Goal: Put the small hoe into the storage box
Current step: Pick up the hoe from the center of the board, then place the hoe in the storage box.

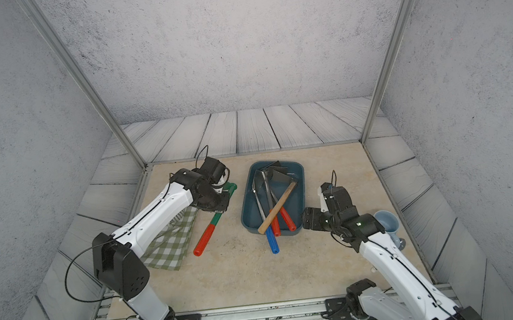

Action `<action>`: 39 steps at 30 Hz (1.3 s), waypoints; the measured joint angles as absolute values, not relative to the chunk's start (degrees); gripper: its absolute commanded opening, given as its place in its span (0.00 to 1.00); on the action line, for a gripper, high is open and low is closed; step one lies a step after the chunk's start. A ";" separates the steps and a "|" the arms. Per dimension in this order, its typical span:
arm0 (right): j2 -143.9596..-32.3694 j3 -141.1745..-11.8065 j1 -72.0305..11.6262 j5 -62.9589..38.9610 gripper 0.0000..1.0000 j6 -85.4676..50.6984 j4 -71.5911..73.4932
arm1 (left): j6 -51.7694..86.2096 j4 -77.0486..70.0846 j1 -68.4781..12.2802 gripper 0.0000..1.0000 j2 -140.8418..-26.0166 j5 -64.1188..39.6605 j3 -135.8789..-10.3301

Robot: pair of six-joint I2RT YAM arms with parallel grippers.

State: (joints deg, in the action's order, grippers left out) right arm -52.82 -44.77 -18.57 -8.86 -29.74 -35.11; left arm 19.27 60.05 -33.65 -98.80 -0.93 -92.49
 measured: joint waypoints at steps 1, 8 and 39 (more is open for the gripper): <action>-52.82 -44.77 -18.57 -8.86 0.84 -29.74 -35.11 | 19.07 60.05 -33.93 0.00 -98.80 -1.02 -92.82; -52.82 -44.77 -18.57 -8.84 0.84 -29.74 -35.18 | 17.78 60.27 -36.07 0.00 -99.00 -1.80 -97.80; -52.07 -44.75 -18.55 -8.21 0.84 -29.58 -35.79 | 16.67 61.52 -43.24 0.00 -115.04 -2.35 -125.78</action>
State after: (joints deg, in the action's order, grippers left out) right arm -52.07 -44.75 -18.55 -8.21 -29.58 -35.79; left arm 16.67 61.52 -43.24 -115.04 -2.35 -125.78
